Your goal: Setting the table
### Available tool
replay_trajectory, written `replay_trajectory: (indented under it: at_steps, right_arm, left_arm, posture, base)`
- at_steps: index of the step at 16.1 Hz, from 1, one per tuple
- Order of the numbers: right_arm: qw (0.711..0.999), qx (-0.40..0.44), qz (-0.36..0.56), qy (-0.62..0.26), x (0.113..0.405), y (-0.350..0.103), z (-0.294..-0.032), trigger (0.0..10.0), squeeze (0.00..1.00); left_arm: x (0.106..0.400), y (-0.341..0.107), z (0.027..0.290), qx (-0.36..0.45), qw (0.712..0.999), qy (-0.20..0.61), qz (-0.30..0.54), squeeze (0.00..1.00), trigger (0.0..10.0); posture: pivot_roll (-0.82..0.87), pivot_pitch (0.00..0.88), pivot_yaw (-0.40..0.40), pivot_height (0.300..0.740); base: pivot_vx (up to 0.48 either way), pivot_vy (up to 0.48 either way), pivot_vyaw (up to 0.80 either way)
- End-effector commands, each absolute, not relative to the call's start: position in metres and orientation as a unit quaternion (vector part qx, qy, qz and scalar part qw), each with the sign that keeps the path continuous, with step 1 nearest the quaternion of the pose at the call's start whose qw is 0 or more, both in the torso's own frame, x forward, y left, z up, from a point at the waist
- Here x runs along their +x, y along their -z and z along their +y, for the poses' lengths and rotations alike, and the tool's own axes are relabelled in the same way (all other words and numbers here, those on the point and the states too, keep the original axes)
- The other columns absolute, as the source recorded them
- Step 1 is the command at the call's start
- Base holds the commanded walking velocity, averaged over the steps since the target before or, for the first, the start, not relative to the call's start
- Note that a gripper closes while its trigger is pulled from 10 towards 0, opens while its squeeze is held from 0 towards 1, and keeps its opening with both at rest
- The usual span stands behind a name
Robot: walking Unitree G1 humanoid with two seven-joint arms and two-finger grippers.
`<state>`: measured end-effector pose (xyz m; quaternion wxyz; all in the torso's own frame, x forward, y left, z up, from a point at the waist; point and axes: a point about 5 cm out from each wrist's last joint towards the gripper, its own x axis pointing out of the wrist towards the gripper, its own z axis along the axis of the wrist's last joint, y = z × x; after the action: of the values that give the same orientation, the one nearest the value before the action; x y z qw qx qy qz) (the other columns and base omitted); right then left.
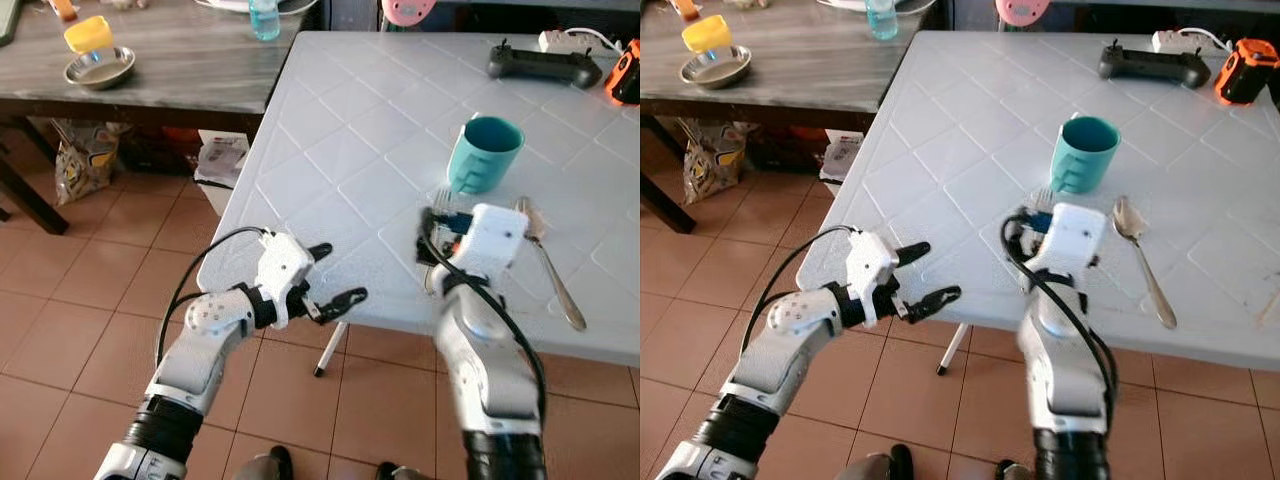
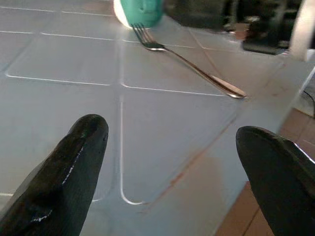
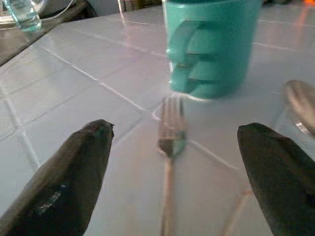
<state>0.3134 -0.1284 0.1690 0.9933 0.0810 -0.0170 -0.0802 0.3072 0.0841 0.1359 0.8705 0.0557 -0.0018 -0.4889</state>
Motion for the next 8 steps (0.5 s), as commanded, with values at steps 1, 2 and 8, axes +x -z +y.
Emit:
replay_trajectory:
  at_steps: [1, 2, 8]
  right_arm:
    - [0.993, 0.089, 0.004, 0.08, 0.315, -0.163, -0.125, 10.0, 1.0]
    - [0.992, 0.095, 0.015, 0.077, 0.317, -0.159, -0.123, 10.0, 0.96]
    - [0.985, 0.133, 0.064, 0.093, 0.324, -0.147, -0.117, 10.0, 0.0]
  left_arm:
    - [0.306, -0.135, 0.083, 0.062, 0.866, 0.496, -0.001, 0.0, 10.0]
    - [0.305, -0.134, 0.081, 0.061, 0.865, 0.498, 0.001, 0.0, 10.0]
    - [0.297, -0.131, 0.073, 0.055, 0.851, 0.523, 0.009, 0.0, 10.0]
  posture:
    - [0.07, 0.171, 0.069, 0.74]
    - [0.06, 0.172, 0.071, 0.74]
    - [0.05, 0.194, 0.075, 0.74]
  base:
    - [0.0, 0.0, 0.0]
    - [0.0, 0.0, 0.0]
    - [0.0, 0.0, 0.0]
